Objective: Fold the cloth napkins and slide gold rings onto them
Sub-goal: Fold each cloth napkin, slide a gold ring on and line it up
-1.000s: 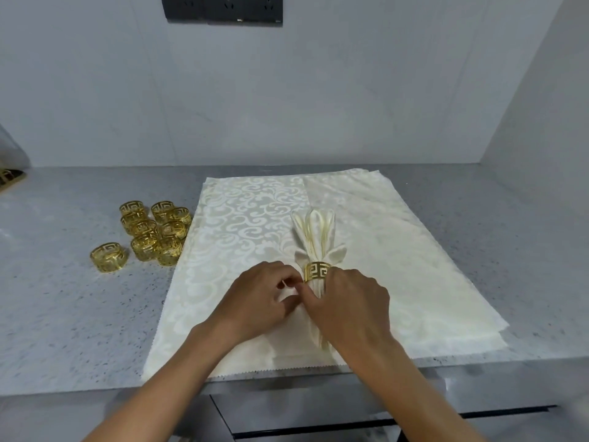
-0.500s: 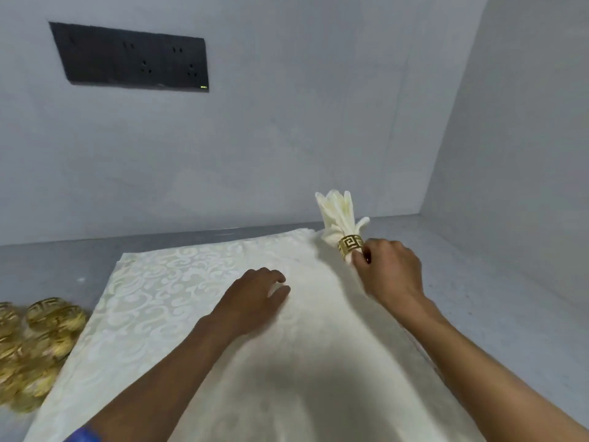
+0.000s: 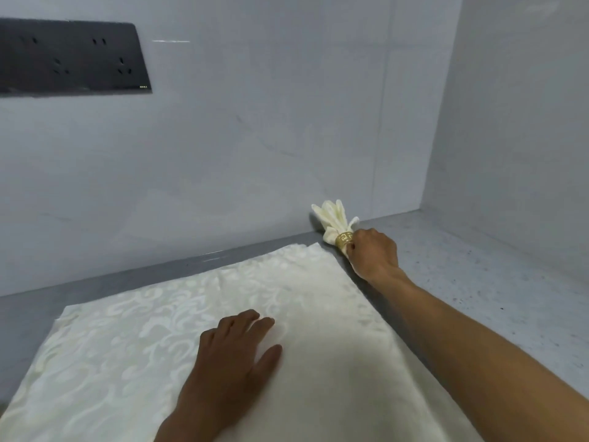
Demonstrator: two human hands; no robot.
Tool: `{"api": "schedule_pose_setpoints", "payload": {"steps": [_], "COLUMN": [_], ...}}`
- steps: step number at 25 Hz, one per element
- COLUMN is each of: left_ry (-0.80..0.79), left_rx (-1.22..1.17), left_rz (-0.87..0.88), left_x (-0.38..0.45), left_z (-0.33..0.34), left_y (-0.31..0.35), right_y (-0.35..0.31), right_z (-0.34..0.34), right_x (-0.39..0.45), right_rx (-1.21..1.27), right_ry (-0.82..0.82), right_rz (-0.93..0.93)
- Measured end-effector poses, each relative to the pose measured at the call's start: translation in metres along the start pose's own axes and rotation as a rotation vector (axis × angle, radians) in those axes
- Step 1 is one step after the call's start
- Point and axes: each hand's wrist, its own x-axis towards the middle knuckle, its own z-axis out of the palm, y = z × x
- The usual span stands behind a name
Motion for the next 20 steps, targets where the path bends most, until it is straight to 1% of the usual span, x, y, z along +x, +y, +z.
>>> {"api": "schedule_pose_setpoints", "payload": {"steps": [2, 5, 7, 8, 10, 11, 13, 15, 16, 18, 19, 20], "left_ry": [0.026, -0.001, -0.019, -0.001, 0.085, 0.132, 0.144, 0.035, -0.025, -0.133, -0.181, -0.232], "left_rx": [0.012, 0.018, 0.015, 0.041, 0.078, 0.106, 0.021, -0.140, -0.212, -0.271, -0.277, -0.266], "left_rz": [-0.001, 0.015, -0.010, -0.035, -0.062, -0.046, 0.029, 0.064, 0.071, 0.077, 0.090, 0.114], "left_x": [0.000, 0.003, 0.001, 0.000, -0.009, -0.022, -0.073, -0.148, -0.184, -0.232, -0.241, -0.245], "left_z": [0.000, 0.003, -0.001, -0.009, -0.030, -0.041, -0.062, -0.083, -0.092, -0.105, -0.105, -0.103], "left_y": [0.001, -0.002, 0.001, 0.005, 0.020, 0.028, 0.042, 0.052, 0.053, 0.047, 0.043, 0.040], "right_y": [0.003, 0.005, 0.005, 0.002, -0.006, -0.008, -0.006, 0.009, 0.016, 0.021, 0.020, 0.018], "right_z": [0.009, 0.001, -0.011, -0.020, -0.037, -0.047, -0.074, -0.100, -0.109, -0.114, -0.111, -0.107], "right_x": [0.000, -0.010, -0.037, -0.058, -0.116, -0.152, -0.231, -0.300, -0.326, -0.356, -0.362, -0.364], "right_rx": [0.012, 0.046, 0.108, 0.127, 0.152, 0.198, 0.371, 0.503, 0.544, 0.564, 0.539, 0.526], "right_ry": [-0.023, -0.050, -0.014, 0.003, 0.023, 0.010, -0.065, -0.153, -0.210, -0.346, -0.378, -0.376], "right_rz": [0.007, 0.067, 0.101, 0.072, -0.102, -0.233, -0.498, -0.719, -0.793, -0.864, -0.881, -0.883]}}
